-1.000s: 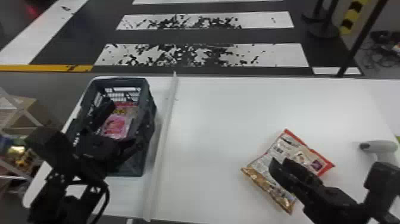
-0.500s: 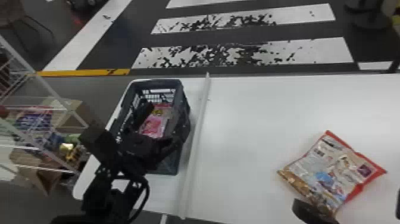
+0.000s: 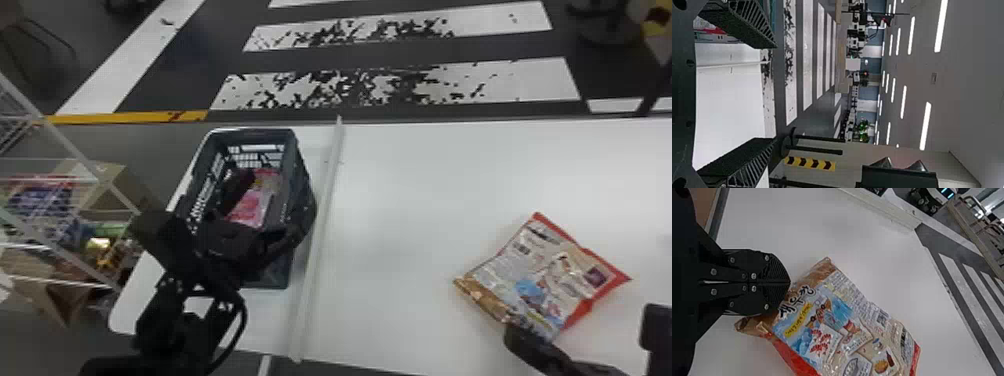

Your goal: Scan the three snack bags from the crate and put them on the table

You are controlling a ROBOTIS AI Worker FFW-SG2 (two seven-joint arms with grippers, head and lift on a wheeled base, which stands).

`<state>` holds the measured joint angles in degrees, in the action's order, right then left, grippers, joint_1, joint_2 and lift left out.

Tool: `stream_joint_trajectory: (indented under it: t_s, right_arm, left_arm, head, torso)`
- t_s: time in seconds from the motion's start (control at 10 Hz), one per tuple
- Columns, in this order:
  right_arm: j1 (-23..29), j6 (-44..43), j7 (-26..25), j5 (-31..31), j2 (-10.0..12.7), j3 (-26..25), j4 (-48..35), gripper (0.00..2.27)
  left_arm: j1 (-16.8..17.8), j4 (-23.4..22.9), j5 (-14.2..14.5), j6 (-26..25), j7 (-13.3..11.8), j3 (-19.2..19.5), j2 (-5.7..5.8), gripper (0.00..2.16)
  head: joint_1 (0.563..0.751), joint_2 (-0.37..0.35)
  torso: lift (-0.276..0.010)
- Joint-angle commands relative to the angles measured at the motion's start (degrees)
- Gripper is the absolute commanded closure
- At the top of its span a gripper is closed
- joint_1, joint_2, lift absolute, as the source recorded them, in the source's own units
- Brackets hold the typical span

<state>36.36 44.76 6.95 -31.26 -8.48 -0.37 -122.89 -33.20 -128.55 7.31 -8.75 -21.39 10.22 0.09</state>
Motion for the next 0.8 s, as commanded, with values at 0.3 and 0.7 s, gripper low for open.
stream_joint_trajectory:
  t_s: [0.3,0.7]
  right_arm:
    - [-2.00,-4.02,-6.86,3.04,0.22,-2.53,1.25,2.17]
    - [0.46,-1.56,-5.72,-1.44,0.22,-6.57,-3.94,2.17]
  left_arm:
    - [-0.28,-0.73,0.17,-0.18,-0.23,-0.29,-0.24,0.02]
    - [-0.28,-1.09,0.17,-0.18,-0.32,-0.73,-0.24,0.02]
  head:
    - [0.695,0.098]
    - [0.695,0.023]
  torso:
    - [-0.094]
    - [-0.094]
